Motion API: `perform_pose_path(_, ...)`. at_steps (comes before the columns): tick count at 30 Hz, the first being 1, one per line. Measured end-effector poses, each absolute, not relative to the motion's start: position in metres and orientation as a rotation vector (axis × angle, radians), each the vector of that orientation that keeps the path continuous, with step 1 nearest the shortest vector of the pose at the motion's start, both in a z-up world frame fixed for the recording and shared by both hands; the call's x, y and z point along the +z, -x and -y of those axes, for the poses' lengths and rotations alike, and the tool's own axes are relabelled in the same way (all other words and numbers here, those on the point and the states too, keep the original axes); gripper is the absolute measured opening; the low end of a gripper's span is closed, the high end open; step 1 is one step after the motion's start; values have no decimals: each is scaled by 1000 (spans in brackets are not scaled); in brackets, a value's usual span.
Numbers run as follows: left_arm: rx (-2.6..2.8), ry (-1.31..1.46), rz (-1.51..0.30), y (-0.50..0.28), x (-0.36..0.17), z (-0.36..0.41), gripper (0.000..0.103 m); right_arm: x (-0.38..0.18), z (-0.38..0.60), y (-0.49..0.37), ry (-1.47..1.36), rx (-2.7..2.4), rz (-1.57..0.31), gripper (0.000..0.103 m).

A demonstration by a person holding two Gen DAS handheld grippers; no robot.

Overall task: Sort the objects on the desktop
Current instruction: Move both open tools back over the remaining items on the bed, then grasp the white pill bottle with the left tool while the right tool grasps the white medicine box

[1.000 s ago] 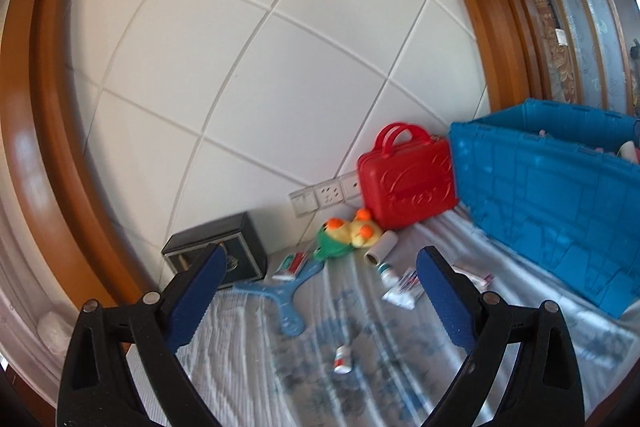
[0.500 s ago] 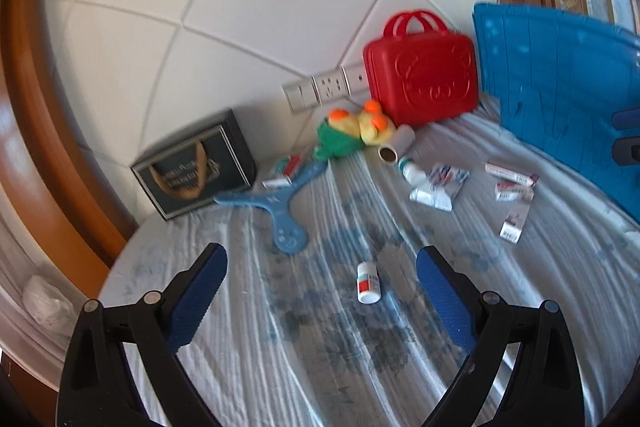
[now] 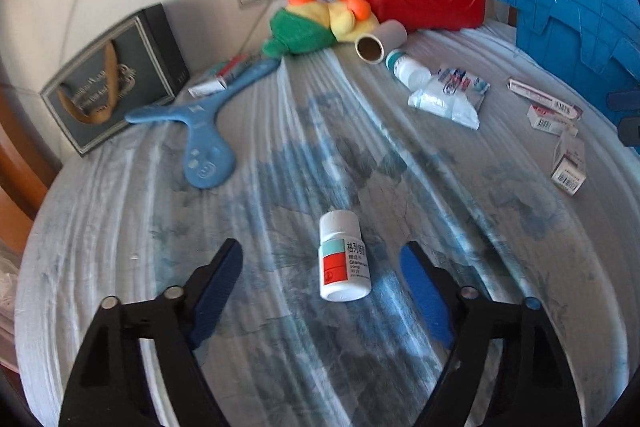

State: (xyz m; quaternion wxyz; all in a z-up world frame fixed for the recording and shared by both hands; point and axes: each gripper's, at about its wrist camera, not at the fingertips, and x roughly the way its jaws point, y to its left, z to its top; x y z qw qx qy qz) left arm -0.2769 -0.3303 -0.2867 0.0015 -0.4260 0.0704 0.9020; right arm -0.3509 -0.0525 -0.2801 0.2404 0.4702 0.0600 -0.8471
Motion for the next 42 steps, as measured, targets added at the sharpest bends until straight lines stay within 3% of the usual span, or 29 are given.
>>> perform_pose_path(3, 2787, 1397, -215, 286, -305, 331, 67, -295, 53, 359, -1302, -2291, -168, 102)
perform_pose_path(7, 2783, 1372, -89, 289, -308, 342, 66, -311, 57, 366, -1308, -2266, -200, 102)
perform_pose_path(11, 2783, 1342, -118, 289, -310, 341, 66, -326, 65, 375, -1326, -2253, -260, 98)
perform_pose_path(13, 2775, 1340, -96, 289, -310, 343, 66, -333, 69, 377, -1337, -2248, -302, 94)
perform_pose_path(15, 2761, 1343, -59, 290, -311, 347, 66, -337, 70, 379, -1354, -2235, -319, 81)
perform_pose_path(17, 2752, 1346, -35, 291, -312, 350, 66, -344, 74, 380, -1371, -2221, -360, 75)
perform_pose_path(18, 2752, 1345, -37, 291, -312, 349, 66, -347, 75, 380, -1376, -2214, -377, 64)
perform_pose_path(19, 2753, 1345, -49, 291, -312, 348, 66, -348, 77, 379, -1376, -2222, -400, 63)
perform_pose_path(20, 2755, 1345, -57, 291, -312, 347, 64, -348, 77, 379, -1385, -2222, -399, 62)
perform_pose_path(24, 2717, 1343, -82, 287, -310, 336, 30, -345, 75, 379, -1421, -2243, -383, 61)
perform_pose_path(25, 2708, 1349, -101, 286, -309, 333, 28, -342, 74, 377, -1418, -2246, -369, 61)
perform_pose_path(34, 2716, 1341, -80, 262, -290, 341, 27, -317, 73, 361, -1374, -2286, -332, 61)
perform_pose_path(42, 2778, 1108, -172, 248, -205, 319, 27, -232, 74, 327, -1192, -2362, -247, 61)
